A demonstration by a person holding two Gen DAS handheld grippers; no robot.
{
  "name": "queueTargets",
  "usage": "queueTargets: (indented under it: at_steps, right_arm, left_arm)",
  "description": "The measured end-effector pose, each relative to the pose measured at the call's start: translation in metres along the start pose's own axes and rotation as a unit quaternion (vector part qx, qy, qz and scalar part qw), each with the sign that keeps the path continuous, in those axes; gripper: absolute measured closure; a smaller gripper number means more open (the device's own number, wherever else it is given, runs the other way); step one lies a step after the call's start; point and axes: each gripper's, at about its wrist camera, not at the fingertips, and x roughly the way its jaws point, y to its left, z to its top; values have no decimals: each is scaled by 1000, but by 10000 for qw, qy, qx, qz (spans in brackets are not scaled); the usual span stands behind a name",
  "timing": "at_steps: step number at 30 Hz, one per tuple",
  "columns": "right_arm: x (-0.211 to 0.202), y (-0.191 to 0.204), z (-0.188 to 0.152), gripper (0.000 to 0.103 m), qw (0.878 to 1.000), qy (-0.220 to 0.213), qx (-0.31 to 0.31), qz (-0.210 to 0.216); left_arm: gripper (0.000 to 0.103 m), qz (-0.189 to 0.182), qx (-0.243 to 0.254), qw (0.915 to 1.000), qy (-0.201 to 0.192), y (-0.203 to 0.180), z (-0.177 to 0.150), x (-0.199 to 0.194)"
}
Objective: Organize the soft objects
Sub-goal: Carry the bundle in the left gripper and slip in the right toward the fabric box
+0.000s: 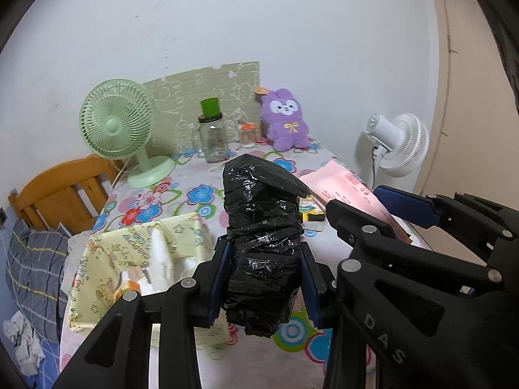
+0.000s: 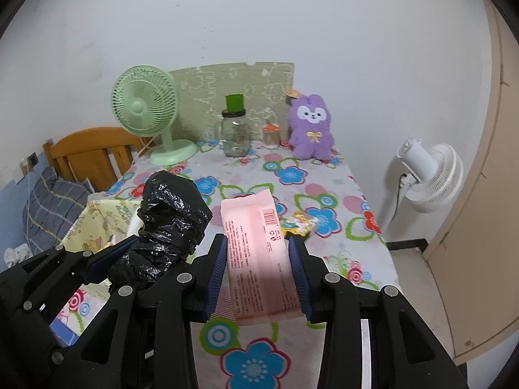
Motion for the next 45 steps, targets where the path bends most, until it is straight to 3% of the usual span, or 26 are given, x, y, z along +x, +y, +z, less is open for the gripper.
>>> queueTargets:
  at_steps: [34,45]
  right_arm:
    - [77,108,17,61,9928,428,-460,1019]
    - [99,131,12,61,9898,688,-534,1130]
  left_arm:
    - [61,588,-541,9958,440,114,-17,45]
    - [61,651,-596,9939,668,137,-28,63]
